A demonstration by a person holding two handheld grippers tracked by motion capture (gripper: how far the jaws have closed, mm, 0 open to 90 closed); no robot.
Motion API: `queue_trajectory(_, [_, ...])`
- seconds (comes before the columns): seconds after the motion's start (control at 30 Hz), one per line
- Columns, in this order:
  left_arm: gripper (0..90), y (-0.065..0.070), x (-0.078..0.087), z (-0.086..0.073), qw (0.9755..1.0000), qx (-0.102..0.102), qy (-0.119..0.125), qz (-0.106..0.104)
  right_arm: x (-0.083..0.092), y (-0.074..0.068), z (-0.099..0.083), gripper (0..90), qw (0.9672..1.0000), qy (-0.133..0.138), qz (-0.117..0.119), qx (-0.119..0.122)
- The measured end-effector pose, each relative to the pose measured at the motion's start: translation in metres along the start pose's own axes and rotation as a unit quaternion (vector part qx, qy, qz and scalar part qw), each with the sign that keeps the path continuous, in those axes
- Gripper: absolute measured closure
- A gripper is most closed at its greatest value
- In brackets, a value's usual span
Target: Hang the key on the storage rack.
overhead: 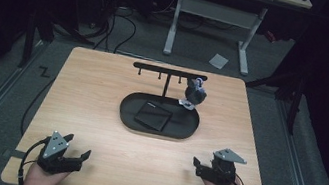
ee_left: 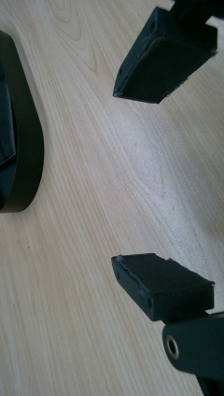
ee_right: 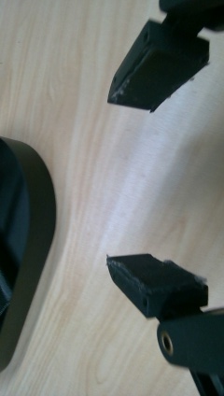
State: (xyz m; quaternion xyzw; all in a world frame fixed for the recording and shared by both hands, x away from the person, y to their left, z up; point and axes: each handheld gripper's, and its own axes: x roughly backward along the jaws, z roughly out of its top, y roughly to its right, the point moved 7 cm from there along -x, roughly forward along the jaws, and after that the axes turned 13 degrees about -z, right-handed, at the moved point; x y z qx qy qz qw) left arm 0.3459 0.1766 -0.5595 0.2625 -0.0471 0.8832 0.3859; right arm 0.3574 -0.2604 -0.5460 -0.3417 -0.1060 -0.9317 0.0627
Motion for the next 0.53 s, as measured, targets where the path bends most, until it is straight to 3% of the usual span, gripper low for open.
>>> queue_trajectory(0.17, [15.0, 0.000, -0.001, 0.000, 0.9999, 0.007, -0.007, 0.004, 0.021, -0.004, -0.027, 15.1, 0.9991, 0.041, 0.005, -0.006])
queue_trajectory(0.27, [14.7, 0.002, -0.003, 0.001, 0.9999, 0.008, -0.007, 0.006, 0.028, -0.003, -0.028, 15.0, 0.9989, 0.047, 0.006, 0.000])
queue_trajectory(0.53, [14.7, 0.009, -0.005, 0.007, 0.9999, -0.007, -0.003, 0.007, 0.026, 0.000, -0.032, 14.9, 0.9990, 0.042, 0.011, -0.007])
